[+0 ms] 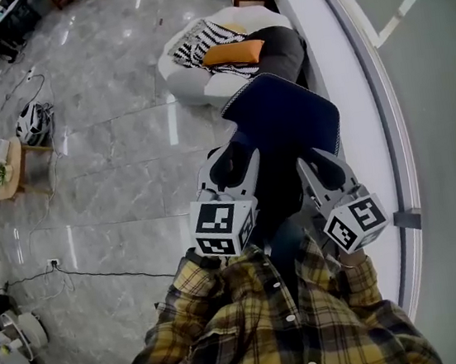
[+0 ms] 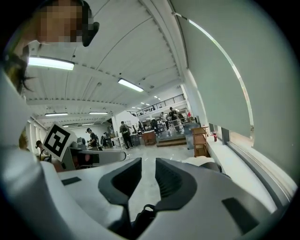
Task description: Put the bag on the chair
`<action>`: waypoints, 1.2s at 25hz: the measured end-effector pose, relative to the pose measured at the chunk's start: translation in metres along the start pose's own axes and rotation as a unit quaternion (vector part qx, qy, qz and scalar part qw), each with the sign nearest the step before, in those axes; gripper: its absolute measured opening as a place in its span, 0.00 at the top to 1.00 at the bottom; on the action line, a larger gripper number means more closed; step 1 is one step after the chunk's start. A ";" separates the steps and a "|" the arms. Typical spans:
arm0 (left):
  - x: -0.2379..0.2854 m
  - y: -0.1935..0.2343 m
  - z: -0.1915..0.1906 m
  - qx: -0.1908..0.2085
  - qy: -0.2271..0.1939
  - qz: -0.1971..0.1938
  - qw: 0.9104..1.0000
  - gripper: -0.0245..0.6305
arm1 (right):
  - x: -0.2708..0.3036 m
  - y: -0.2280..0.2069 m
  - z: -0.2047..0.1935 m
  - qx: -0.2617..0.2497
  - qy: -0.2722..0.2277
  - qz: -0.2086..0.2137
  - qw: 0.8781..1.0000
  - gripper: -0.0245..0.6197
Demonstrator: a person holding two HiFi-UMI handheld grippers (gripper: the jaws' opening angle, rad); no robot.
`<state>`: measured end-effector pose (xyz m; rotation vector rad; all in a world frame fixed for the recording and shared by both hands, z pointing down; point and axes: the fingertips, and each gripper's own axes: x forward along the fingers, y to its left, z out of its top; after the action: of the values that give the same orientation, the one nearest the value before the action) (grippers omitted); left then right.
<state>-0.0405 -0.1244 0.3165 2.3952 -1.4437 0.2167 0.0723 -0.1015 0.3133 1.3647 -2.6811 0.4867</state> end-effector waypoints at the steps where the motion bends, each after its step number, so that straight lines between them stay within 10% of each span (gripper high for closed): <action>1: -0.004 -0.006 0.003 0.004 -0.003 -0.008 1.000 0.70 | -0.004 0.005 0.004 -0.011 -0.005 0.001 1.000 0.81; 12: -0.046 -0.032 0.022 0.038 -0.066 -0.014 0.997 0.90 | -0.026 0.049 0.012 -0.016 -0.023 0.048 0.998 0.89; 30: -0.047 -0.021 0.030 0.049 -0.076 -0.010 0.996 0.93 | -0.014 0.055 0.010 -0.028 -0.024 0.056 0.998 0.94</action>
<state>-0.0458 -0.0875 0.2698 2.5521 -1.5071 0.1035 0.0371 -0.0637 0.2874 1.2323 -2.7994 0.3912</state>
